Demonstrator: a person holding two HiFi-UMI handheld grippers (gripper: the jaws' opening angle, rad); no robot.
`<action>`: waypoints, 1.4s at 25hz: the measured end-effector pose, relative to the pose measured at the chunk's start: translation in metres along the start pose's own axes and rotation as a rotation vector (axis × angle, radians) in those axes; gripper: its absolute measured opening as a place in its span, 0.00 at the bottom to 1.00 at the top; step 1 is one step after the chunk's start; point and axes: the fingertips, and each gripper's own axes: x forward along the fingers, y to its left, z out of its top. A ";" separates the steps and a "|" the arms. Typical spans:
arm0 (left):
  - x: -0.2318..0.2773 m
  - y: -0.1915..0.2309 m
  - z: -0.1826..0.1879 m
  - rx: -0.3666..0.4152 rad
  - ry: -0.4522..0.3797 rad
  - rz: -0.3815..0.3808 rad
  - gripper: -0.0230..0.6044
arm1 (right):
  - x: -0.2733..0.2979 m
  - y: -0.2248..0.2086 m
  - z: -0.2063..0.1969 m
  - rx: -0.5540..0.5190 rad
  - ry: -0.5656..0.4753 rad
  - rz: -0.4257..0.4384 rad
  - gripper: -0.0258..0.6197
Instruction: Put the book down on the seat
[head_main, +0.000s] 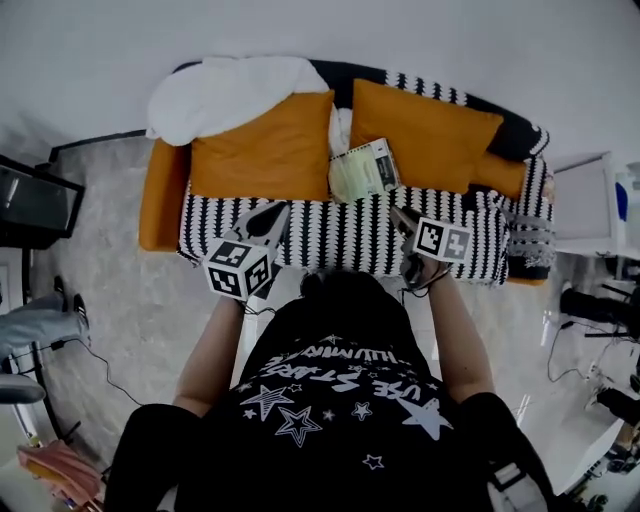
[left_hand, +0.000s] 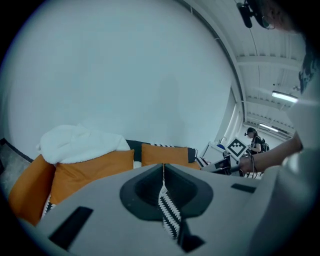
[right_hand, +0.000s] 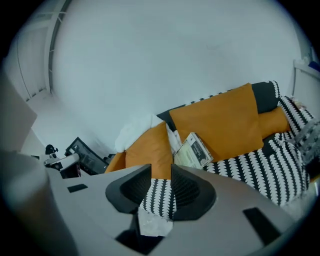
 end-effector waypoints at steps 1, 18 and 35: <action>0.001 -0.003 0.001 0.003 -0.007 -0.007 0.06 | -0.004 0.000 0.000 -0.004 -0.008 0.000 0.24; 0.007 -0.098 -0.008 0.039 -0.031 0.046 0.06 | -0.081 -0.012 -0.037 -0.003 -0.007 0.187 0.13; -0.020 -0.241 -0.043 0.056 -0.079 0.141 0.06 | -0.187 -0.079 -0.100 -0.050 0.021 0.297 0.11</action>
